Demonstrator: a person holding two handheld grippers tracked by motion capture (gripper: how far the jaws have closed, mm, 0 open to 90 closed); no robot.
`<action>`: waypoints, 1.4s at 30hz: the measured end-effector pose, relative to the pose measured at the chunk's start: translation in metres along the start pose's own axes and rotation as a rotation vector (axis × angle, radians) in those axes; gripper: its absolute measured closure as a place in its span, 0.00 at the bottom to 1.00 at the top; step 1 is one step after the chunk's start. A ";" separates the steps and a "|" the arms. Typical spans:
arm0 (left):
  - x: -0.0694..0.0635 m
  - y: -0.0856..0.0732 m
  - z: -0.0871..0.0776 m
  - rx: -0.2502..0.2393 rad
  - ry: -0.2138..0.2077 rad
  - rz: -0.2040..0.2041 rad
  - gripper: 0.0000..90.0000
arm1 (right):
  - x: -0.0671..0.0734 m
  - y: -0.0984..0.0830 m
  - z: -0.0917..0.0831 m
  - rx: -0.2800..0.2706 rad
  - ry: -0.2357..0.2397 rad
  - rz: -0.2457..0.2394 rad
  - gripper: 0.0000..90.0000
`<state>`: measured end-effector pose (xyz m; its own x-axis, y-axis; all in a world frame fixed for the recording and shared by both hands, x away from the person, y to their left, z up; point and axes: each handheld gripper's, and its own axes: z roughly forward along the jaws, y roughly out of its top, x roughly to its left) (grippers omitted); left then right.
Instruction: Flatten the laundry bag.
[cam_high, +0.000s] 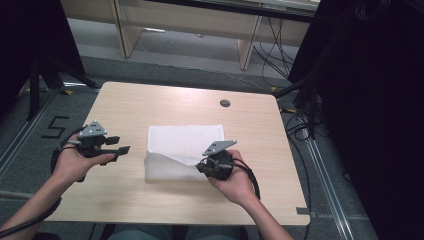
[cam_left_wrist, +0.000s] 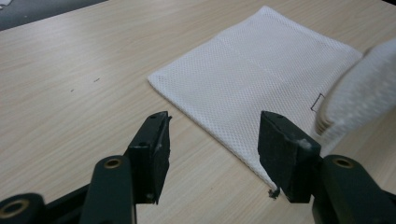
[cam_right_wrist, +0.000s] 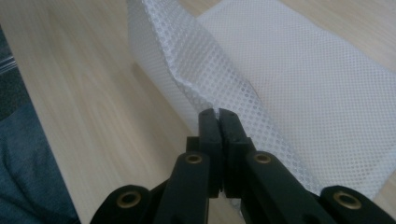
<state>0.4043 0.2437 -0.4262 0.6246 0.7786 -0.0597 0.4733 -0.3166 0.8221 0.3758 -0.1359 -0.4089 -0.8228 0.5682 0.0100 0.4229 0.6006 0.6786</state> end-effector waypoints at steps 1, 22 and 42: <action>-0.002 0.001 0.001 -0.015 -0.004 -0.011 0.49 | 0.002 -0.002 -0.003 0.022 0.018 0.006 1.00; -0.052 0.010 0.041 0.048 -0.120 0.099 0.47 | 0.040 -0.041 0.025 0.206 0.135 -0.015 1.00; -0.065 -0.011 0.057 0.131 -0.164 0.150 0.50 | 0.040 -0.030 0.045 0.249 0.120 -0.044 0.82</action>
<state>0.3939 0.1659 -0.4641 0.7817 0.6223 -0.0425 0.4374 -0.4983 0.7486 0.3472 -0.1054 -0.4615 -0.8755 0.4763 0.0818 0.4536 0.7516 0.4789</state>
